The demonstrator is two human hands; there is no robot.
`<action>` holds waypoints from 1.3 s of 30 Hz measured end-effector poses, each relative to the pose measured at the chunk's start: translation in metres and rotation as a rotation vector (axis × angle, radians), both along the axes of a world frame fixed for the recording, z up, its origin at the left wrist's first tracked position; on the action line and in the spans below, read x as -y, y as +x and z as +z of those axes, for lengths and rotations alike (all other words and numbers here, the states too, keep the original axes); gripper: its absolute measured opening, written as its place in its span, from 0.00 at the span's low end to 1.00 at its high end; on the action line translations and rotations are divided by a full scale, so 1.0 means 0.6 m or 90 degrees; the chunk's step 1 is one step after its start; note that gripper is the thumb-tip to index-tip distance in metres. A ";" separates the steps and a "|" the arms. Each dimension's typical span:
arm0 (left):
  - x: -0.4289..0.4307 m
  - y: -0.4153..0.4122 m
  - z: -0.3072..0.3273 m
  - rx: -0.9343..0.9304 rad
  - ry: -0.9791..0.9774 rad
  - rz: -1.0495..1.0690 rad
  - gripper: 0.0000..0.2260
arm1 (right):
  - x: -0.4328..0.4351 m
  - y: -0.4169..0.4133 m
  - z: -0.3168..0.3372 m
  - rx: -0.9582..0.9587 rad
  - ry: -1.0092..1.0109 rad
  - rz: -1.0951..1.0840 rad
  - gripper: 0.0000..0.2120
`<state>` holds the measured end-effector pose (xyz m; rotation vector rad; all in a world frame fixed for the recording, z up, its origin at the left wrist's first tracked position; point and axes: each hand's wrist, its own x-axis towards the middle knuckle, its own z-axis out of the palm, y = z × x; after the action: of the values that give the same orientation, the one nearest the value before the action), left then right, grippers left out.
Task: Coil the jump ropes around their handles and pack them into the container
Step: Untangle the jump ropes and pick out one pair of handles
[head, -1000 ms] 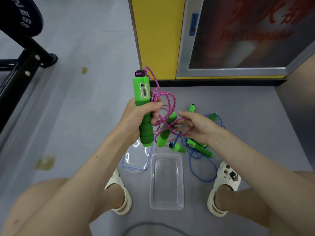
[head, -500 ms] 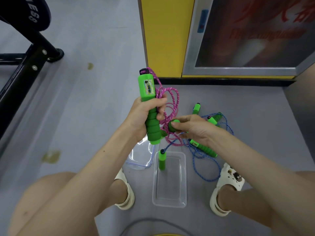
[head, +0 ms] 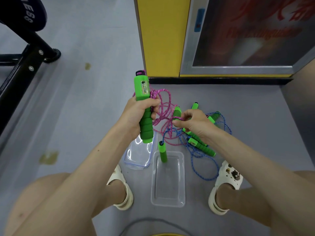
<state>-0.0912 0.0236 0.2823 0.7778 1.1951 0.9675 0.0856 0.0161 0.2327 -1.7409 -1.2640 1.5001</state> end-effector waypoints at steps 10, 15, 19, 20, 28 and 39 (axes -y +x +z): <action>-0.015 0.001 -0.005 0.135 -0.083 0.122 0.07 | 0.006 0.027 -0.001 0.136 0.198 -0.129 0.07; -0.012 0.012 0.005 0.142 -0.028 0.078 0.06 | 0.007 0.039 0.005 0.210 0.242 -0.111 0.04; -0.012 0.012 0.007 0.095 -0.002 0.054 0.06 | 0.000 0.033 0.006 -0.042 0.117 -0.215 0.12; -0.012 0.012 0.007 0.075 0.001 0.053 0.07 | -0.004 0.035 0.005 -0.070 0.079 -0.243 0.15; -0.013 0.008 0.002 -0.069 -0.022 0.150 0.09 | -0.015 0.047 -0.005 -0.469 -0.141 -0.360 0.23; 0.006 0.052 -0.017 -0.046 -0.095 0.013 0.04 | -0.023 0.044 0.044 -0.375 0.015 -0.041 0.13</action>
<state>-0.0601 0.0197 0.2721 0.6879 1.3248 0.8622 0.1119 0.0299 0.2589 -1.1739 -0.9013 1.7686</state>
